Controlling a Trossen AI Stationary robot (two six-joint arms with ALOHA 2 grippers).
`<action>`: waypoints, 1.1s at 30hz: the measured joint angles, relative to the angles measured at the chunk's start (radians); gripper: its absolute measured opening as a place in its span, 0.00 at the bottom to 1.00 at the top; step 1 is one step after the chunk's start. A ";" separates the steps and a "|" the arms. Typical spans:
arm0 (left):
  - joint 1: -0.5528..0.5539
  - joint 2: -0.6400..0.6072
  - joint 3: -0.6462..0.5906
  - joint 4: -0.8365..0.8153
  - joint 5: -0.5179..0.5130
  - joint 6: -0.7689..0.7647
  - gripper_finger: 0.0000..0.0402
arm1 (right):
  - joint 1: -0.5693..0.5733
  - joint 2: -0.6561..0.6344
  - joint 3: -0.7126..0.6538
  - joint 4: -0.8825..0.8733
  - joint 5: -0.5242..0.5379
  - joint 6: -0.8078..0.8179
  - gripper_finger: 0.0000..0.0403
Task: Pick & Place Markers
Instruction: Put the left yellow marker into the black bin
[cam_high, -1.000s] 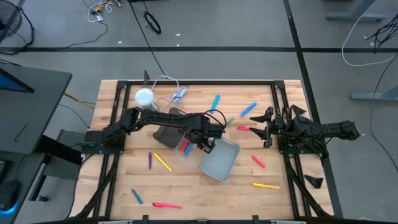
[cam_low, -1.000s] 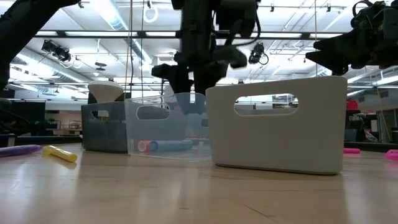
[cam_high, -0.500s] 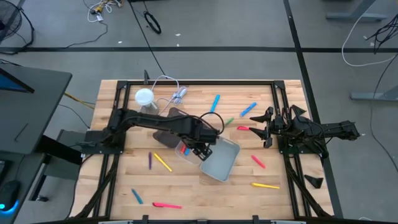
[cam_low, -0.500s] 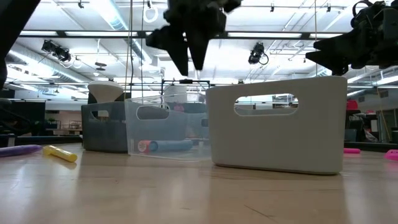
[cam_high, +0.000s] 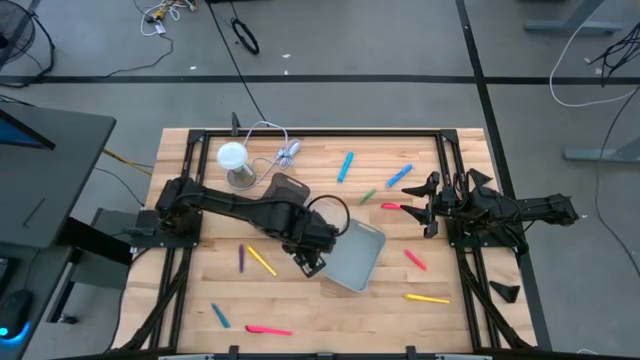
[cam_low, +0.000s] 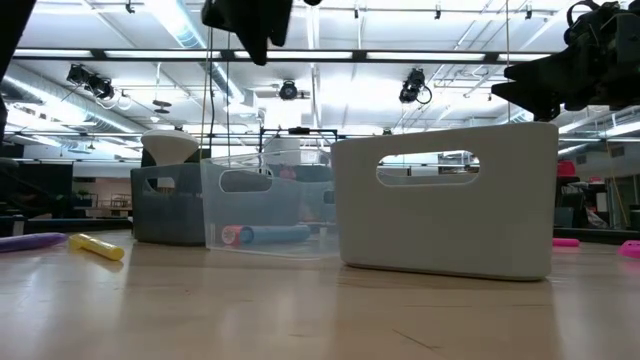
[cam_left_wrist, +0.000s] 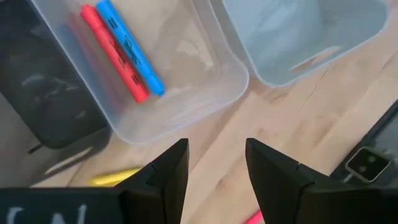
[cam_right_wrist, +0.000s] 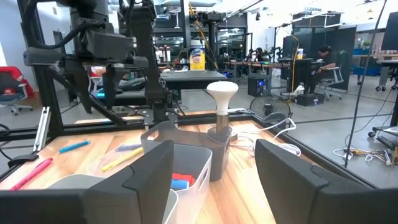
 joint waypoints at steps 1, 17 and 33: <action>-0.004 -0.001 0.000 -0.009 -0.005 0.001 0.41 | 0.000 0.000 0.000 0.000 0.000 0.000 0.57; -0.054 -0.015 0.000 -0.014 -0.017 0.488 0.41 | 0.000 0.000 0.000 0.000 0.000 0.000 0.57; -0.105 -0.014 0.000 -0.015 -0.018 1.113 0.41 | 0.000 0.000 0.000 0.000 0.000 0.000 0.57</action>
